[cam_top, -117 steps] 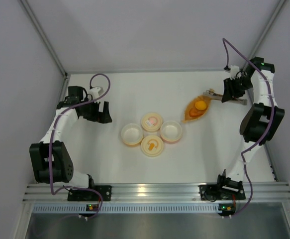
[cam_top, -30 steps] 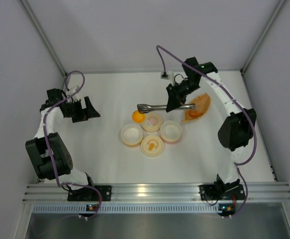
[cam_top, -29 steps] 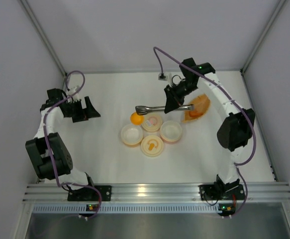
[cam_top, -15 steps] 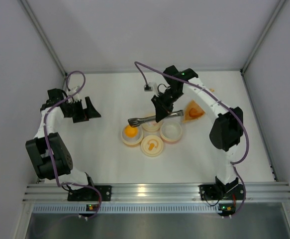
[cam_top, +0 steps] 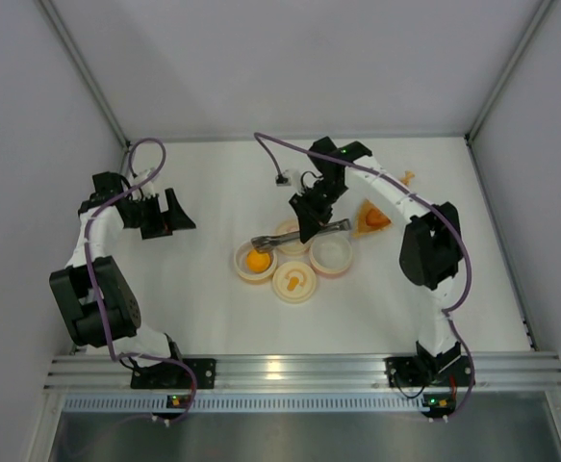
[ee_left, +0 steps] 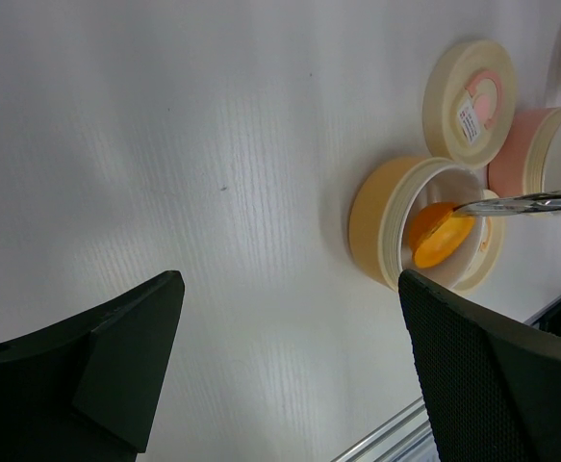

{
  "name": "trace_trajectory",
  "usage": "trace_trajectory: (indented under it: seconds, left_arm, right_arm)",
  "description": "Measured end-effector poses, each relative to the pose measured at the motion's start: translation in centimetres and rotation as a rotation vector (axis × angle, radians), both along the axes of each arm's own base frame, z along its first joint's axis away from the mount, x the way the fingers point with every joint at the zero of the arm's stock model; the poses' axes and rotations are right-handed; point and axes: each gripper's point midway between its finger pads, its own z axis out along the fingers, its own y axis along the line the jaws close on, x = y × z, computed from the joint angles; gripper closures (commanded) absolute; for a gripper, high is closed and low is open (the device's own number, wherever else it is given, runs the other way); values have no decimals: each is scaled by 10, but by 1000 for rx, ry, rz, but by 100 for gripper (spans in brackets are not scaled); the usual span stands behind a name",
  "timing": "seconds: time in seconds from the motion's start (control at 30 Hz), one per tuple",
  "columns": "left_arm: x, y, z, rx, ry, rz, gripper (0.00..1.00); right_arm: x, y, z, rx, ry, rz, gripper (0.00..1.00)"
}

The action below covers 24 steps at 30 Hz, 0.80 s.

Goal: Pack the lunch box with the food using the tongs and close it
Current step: Place the fake food in the packing box.

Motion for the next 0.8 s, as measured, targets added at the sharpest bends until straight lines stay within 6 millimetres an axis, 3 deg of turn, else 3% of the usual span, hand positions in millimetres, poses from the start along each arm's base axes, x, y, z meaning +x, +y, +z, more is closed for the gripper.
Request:
trace_trajectory:
  seconds: [0.27, 0.4, 0.43, 0.53, 0.8]
  left_arm:
    - [1, 0, 1, 2, -3, -2, 2]
    - [3, 1, 1, 2, -3, -3, 2]
    - [3, 1, 1, 1, -1, -3, 2]
    - [3, 1, 0, 1, 3, -5, 2]
    - [3, 1, 0, 1, 4, -5, 2]
  right_arm:
    - [-2, 10, -6, 0, -6, 15, 96]
    - [-1, 11, -11, -8, -3, 17, 85]
    - [-1, 11, -12, -10, -1, 17, 76]
    - [-1, 11, -16, -20, 2, 17, 64]
    - [-1, 15, -12, -15, -6, 21, 59]
